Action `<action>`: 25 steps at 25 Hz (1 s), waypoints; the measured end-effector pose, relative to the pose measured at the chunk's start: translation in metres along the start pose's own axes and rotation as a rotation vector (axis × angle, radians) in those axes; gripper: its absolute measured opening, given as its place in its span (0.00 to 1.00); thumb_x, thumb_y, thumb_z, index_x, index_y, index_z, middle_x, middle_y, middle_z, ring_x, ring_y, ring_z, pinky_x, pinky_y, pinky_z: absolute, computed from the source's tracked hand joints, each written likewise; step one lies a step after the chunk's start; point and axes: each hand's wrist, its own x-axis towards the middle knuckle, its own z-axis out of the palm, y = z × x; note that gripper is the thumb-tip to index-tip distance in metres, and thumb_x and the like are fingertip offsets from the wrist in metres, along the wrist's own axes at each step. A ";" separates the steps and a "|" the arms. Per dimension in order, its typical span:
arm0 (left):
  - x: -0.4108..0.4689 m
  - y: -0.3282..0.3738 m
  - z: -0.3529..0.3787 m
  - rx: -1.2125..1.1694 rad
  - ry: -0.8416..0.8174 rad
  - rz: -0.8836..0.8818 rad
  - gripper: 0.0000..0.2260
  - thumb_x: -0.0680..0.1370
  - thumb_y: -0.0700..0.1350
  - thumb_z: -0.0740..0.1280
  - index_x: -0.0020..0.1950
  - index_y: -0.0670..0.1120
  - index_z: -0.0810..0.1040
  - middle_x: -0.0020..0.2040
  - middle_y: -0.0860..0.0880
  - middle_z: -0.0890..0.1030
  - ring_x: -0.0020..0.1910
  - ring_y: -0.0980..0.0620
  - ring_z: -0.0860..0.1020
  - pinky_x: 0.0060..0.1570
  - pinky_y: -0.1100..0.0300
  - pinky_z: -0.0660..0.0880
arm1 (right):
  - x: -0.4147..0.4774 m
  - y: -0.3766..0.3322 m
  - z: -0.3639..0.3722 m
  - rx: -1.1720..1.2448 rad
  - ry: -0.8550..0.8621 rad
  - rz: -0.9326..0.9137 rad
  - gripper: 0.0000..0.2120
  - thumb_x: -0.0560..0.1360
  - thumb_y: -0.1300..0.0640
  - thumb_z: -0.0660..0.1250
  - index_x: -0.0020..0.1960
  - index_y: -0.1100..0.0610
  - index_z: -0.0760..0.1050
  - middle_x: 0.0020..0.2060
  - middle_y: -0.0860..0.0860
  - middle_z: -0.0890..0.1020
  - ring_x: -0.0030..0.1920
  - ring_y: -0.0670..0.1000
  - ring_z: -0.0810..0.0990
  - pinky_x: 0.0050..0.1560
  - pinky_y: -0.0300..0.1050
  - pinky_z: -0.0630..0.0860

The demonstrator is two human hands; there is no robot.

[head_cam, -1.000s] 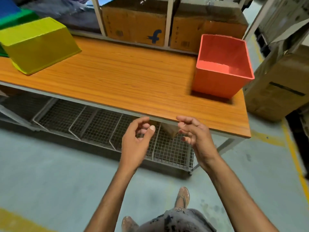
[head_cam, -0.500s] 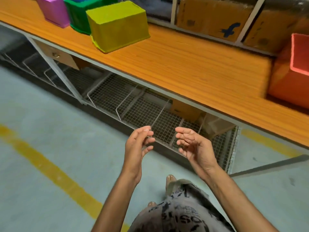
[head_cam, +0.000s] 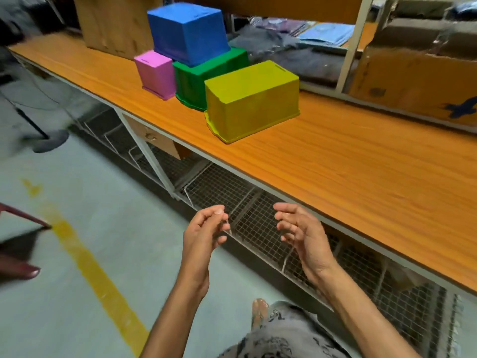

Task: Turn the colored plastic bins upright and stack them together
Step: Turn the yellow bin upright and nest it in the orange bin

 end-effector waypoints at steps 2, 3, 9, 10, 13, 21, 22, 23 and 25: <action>0.041 0.023 -0.005 0.023 0.013 0.045 0.08 0.81 0.44 0.68 0.59 0.48 0.82 0.48 0.51 0.85 0.48 0.54 0.82 0.47 0.58 0.76 | 0.042 -0.018 0.022 -0.064 -0.027 -0.060 0.10 0.75 0.56 0.70 0.55 0.52 0.84 0.47 0.48 0.84 0.45 0.47 0.79 0.50 0.48 0.72; 0.060 0.033 -0.006 0.032 0.017 0.065 0.08 0.81 0.45 0.69 0.59 0.48 0.82 0.49 0.50 0.85 0.48 0.53 0.82 0.48 0.57 0.76 | 0.060 -0.026 0.033 -0.096 -0.035 -0.089 0.10 0.75 0.56 0.70 0.55 0.52 0.84 0.47 0.46 0.84 0.45 0.46 0.79 0.49 0.48 0.72; 0.171 0.077 -0.001 0.100 -0.050 0.113 0.08 0.81 0.46 0.69 0.59 0.50 0.83 0.53 0.48 0.86 0.49 0.54 0.83 0.51 0.55 0.77 | 0.156 -0.064 0.075 -0.227 0.020 -0.252 0.12 0.71 0.55 0.69 0.54 0.51 0.83 0.42 0.44 0.82 0.45 0.47 0.79 0.43 0.39 0.74; 0.189 0.082 0.000 0.116 -0.073 0.115 0.08 0.81 0.47 0.70 0.59 0.50 0.83 0.53 0.48 0.85 0.50 0.54 0.83 0.51 0.55 0.77 | 0.170 -0.066 0.079 -0.241 0.049 -0.277 0.12 0.71 0.56 0.69 0.54 0.50 0.83 0.43 0.46 0.83 0.45 0.48 0.79 0.43 0.39 0.74; 0.249 0.095 0.000 0.149 -0.123 0.134 0.07 0.81 0.46 0.70 0.58 0.51 0.83 0.51 0.49 0.85 0.48 0.55 0.83 0.49 0.56 0.78 | 0.209 -0.067 0.092 -0.281 0.149 -0.327 0.11 0.73 0.60 0.71 0.54 0.50 0.83 0.47 0.52 0.84 0.46 0.51 0.80 0.45 0.39 0.75; 0.425 0.129 -0.015 0.218 -0.353 0.192 0.10 0.80 0.46 0.71 0.61 0.54 0.80 0.56 0.53 0.83 0.54 0.55 0.81 0.55 0.54 0.77 | 0.321 -0.066 0.167 -0.433 0.519 -0.459 0.12 0.76 0.60 0.73 0.56 0.45 0.81 0.53 0.48 0.81 0.52 0.48 0.80 0.49 0.46 0.76; 0.445 0.134 -0.015 0.236 -0.376 0.218 0.12 0.80 0.46 0.71 0.63 0.55 0.79 0.59 0.53 0.82 0.56 0.56 0.80 0.56 0.56 0.76 | 0.333 -0.067 0.175 -0.466 0.587 -0.476 0.13 0.77 0.58 0.74 0.57 0.44 0.81 0.56 0.47 0.80 0.55 0.47 0.79 0.49 0.47 0.75; 0.463 0.138 -0.013 0.256 -0.397 0.250 0.14 0.80 0.47 0.71 0.65 0.55 0.78 0.62 0.53 0.80 0.59 0.56 0.79 0.58 0.57 0.76 | 0.343 -0.067 0.184 -0.505 0.641 -0.489 0.13 0.77 0.57 0.73 0.59 0.44 0.80 0.59 0.46 0.78 0.58 0.46 0.78 0.50 0.46 0.74; 0.498 0.146 -0.008 0.304 -0.439 0.303 0.20 0.79 0.51 0.71 0.71 0.56 0.74 0.69 0.53 0.75 0.65 0.56 0.76 0.62 0.55 0.75 | 0.361 -0.067 0.199 -0.624 0.727 -0.500 0.14 0.78 0.52 0.72 0.63 0.44 0.80 0.65 0.44 0.75 0.67 0.46 0.73 0.58 0.46 0.73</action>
